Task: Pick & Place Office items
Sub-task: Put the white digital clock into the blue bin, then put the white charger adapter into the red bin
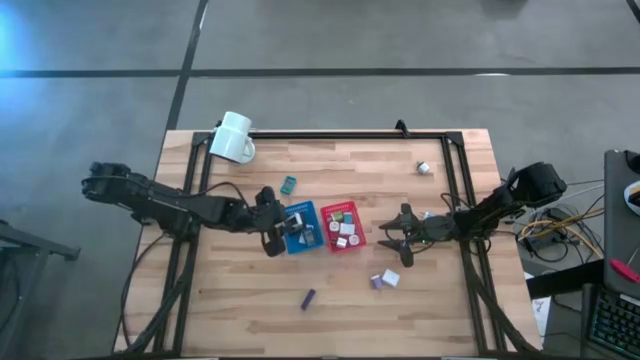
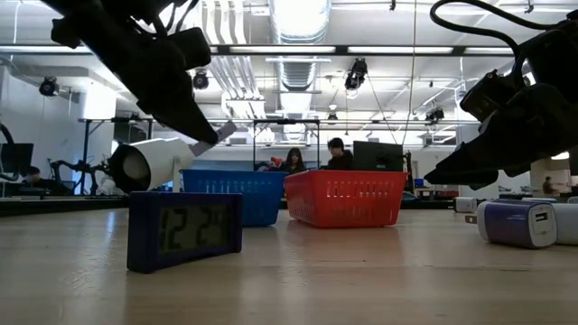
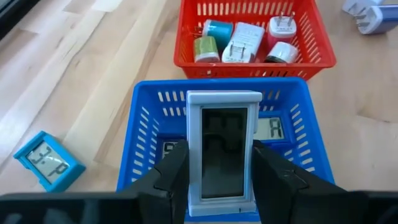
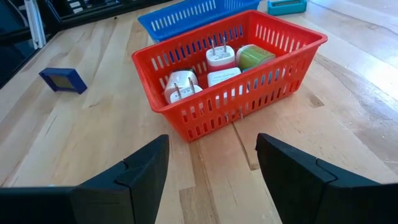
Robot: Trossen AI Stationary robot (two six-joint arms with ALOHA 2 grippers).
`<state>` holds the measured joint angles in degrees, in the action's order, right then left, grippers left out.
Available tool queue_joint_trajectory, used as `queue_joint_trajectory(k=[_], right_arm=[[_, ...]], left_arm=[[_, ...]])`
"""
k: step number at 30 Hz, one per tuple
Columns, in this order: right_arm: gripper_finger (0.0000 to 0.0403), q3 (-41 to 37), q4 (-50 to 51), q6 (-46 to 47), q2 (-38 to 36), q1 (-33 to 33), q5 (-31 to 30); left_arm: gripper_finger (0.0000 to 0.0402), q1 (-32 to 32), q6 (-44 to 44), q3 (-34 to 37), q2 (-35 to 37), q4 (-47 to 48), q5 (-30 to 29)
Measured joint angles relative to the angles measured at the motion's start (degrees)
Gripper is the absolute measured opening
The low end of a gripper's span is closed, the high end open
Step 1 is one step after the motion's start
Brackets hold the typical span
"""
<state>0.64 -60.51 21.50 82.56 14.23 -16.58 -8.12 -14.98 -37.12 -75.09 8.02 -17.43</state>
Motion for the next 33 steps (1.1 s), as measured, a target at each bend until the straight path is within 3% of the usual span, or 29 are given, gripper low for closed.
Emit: queue_joint_trajectory(k=[7,14,30,33], right_arm=[[0.0235,0.0,0.0,0.0,0.0,0.0,0.0],[0.0235,0.0,0.0,0.0,0.0,0.0,0.0],[0.0235,0.0,0.1,0.0,0.0,0.0,0.0],[0.0235,0.0,0.1,0.0,0.0,0.0,0.0]], left_arm=[[0.0136,0.6,-1.2,-0.1,0.0,1.1,2.9],[0.0185,1.6,-2.2,-0.1,0.0,1.1,3.4],[0.0171,2.1,-0.2,-0.1,-2.0,-2.7,8.0],[0.0171,2.1,-0.3,-0.1,-1.9,-6.5,11.4]])
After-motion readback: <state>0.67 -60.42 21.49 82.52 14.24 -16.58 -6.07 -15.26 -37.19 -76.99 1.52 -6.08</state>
